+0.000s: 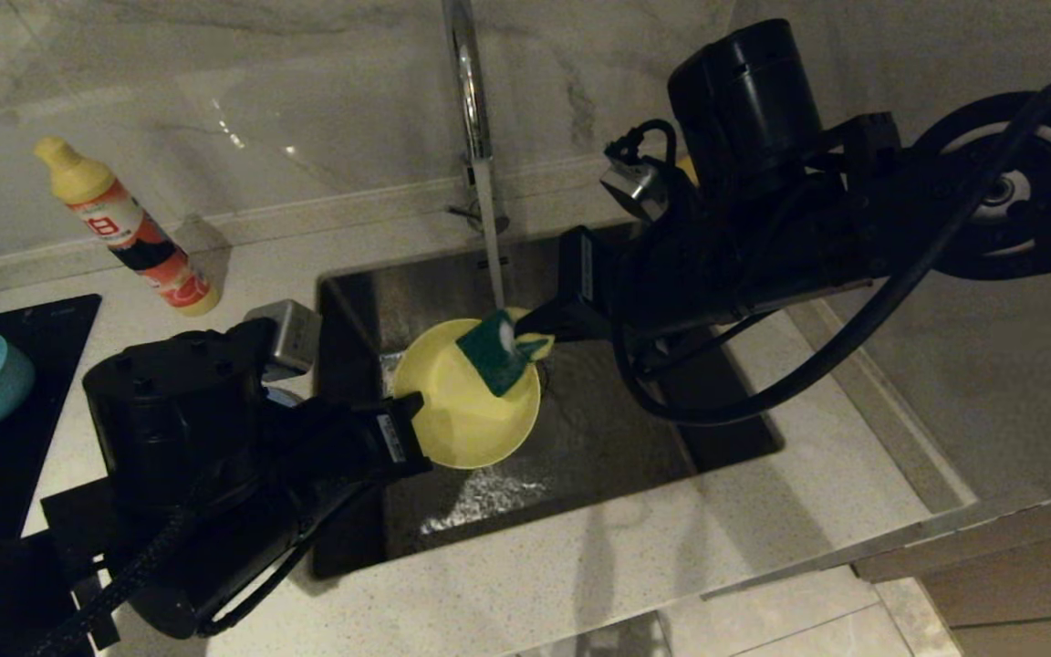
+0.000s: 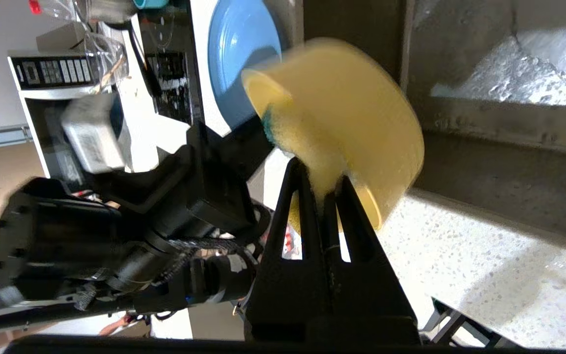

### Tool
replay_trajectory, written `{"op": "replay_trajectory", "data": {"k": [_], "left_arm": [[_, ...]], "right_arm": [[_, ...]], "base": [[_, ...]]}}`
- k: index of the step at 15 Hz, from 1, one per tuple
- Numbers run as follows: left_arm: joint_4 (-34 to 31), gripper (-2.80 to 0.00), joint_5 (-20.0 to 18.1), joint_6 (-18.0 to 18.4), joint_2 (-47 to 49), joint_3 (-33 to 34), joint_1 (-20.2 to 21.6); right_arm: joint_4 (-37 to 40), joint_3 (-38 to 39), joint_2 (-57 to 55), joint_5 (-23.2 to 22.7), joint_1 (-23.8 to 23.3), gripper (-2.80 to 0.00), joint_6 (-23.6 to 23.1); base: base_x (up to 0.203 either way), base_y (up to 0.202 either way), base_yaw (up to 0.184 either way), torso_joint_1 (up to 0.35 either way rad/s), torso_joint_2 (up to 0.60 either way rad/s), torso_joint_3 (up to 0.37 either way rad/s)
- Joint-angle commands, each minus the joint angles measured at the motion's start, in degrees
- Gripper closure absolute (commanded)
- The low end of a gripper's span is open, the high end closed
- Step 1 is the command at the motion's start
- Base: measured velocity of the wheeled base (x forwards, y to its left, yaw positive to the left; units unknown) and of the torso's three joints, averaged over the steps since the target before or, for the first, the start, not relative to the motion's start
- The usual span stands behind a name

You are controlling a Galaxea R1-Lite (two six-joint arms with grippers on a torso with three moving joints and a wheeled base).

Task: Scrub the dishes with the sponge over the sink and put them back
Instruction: Wipe the bowl, then rinse the bowl

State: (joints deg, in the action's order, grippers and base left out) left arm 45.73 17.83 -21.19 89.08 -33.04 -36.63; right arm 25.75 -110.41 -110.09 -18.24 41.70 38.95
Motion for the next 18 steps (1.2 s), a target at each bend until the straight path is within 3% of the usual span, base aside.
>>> {"op": "replay_trajectory", "data": {"k": [1,5,10,13,16,18], "left_arm": [[0.33,0.00,0.09,-0.25,0.42,0.26,0.07],[0.28,0.00,0.18,-1.07,2.73,-1.34,0.35],[-0.11,0.00,0.10,-5.22,7.67,-6.01,1.66],[-0.38,0.00,-0.07,-6.08,10.87,-8.81,3.51],[-2.04,0.00,-0.14,-9.85,14.70,-11.23,5.91],[-7.68,0.00,-0.34,-14.05,16.31,-14.32,7.49]], "right_arm": [[0.25,-0.16,0.85,-0.13,0.25,0.00,0.16],[0.74,2.11,4.61,-0.73,2.09,0.00,0.28],[0.38,4.67,12.00,-1.90,1.40,0.00,0.51],[0.29,6.41,15.41,-5.95,-3.27,0.00,0.68],[-0.01,11.78,18.11,-9.58,-9.33,0.00,0.52],[-0.86,16.38,20.04,-11.40,-11.50,0.00,0.37]], "base": [[0.000,0.000,0.000,0.000,0.00,0.000],[0.000,0.000,0.000,0.000,0.00,0.000],[0.000,0.000,0.000,0.000,0.00,0.000],[0.000,0.000,0.000,0.000,0.00,0.000],[0.000,0.000,0.000,0.000,0.00,0.000],[0.000,0.000,0.000,0.000,0.00,0.000]]}}
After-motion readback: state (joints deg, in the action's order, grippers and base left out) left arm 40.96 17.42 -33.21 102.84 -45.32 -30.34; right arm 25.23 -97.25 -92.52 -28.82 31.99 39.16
